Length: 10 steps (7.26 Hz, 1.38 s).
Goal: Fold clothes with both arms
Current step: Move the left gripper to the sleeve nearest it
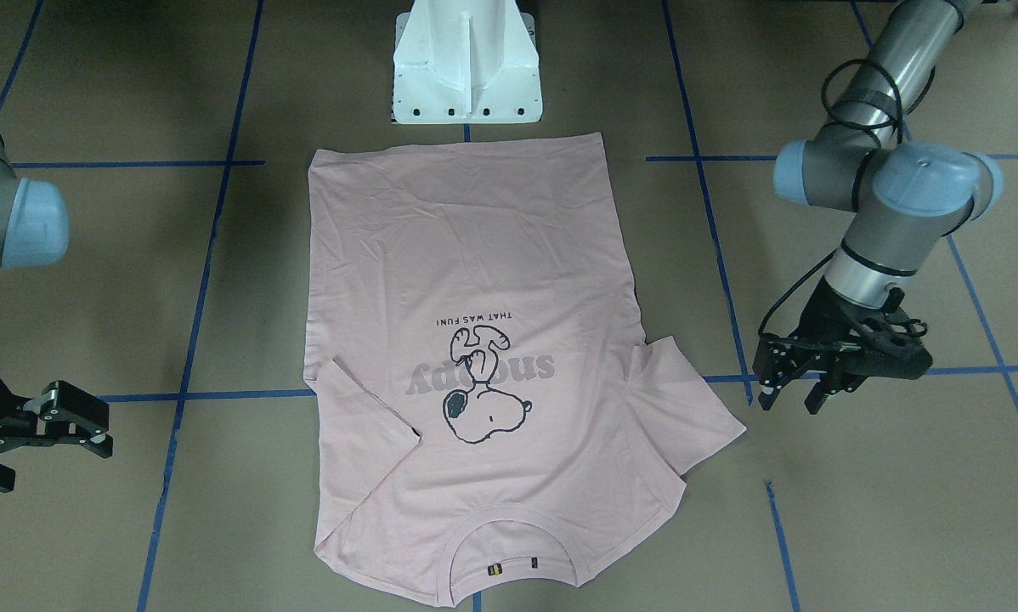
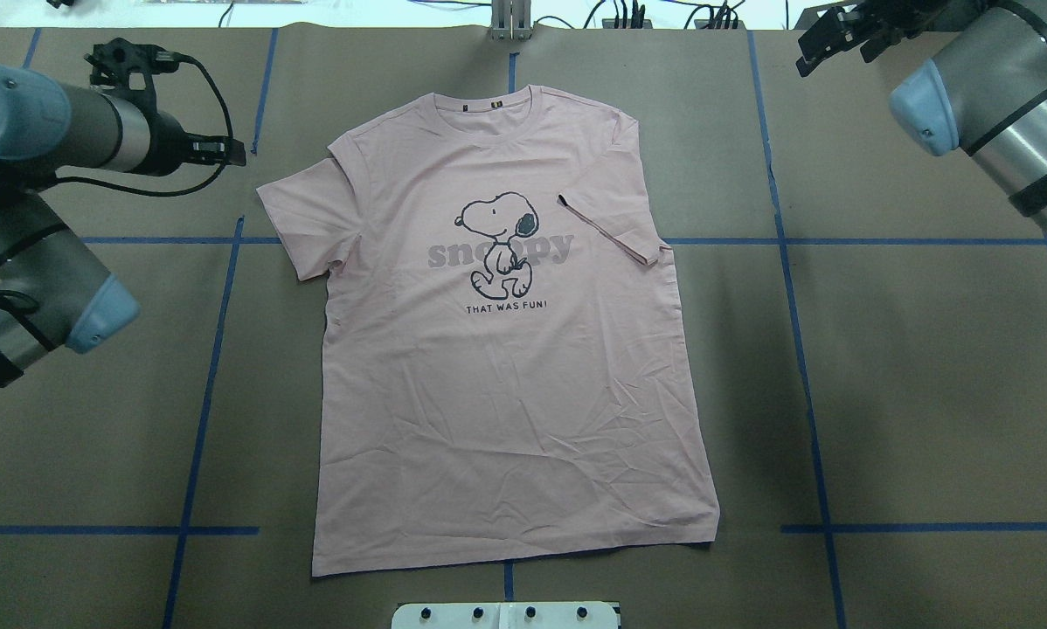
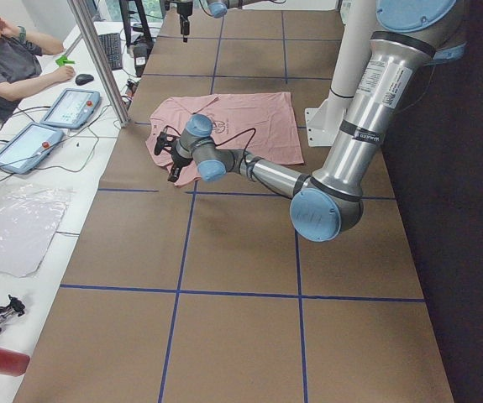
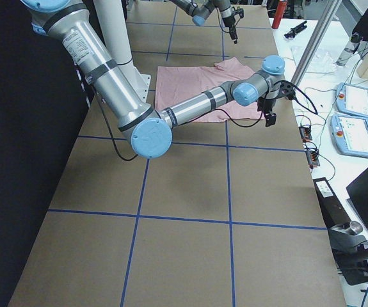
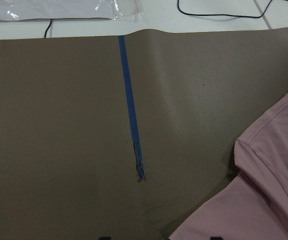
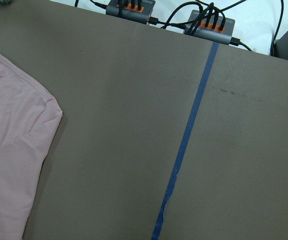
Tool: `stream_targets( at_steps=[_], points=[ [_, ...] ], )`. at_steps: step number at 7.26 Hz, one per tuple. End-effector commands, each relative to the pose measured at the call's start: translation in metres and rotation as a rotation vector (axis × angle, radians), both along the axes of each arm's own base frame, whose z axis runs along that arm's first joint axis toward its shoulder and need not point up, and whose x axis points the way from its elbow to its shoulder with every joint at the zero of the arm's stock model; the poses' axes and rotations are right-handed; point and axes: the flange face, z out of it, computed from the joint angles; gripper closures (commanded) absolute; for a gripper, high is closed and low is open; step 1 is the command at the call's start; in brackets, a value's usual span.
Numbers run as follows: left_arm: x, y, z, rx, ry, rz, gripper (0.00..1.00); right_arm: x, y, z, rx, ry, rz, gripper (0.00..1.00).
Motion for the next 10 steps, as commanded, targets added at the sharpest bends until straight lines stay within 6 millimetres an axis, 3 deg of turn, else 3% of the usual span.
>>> stream_targets(
  at_steps=[1,2,4,8,10],
  points=[
    [0.034,-0.006,0.036,-0.007,-0.008,-0.02,0.37,0.004,0.0,0.002,0.002,-0.002,0.0,0.0],
    [0.04,-0.014,0.049,0.005,-0.006,-0.026,0.39,0.004,0.0,0.002,0.002,-0.002,0.0,0.0],
    [0.044,-0.019,0.047,0.006,-0.005,-0.027,0.41,0.004,0.0,0.002,0.003,0.0,0.0,0.0],
    [0.063,-0.008,0.042,0.01,0.001,0.003,0.45,0.005,0.001,0.005,0.002,0.004,0.003,0.0],
    [0.07,-0.003,0.041,0.012,0.004,0.015,0.52,0.005,0.001,0.006,0.002,0.005,0.002,0.0]
  ],
)
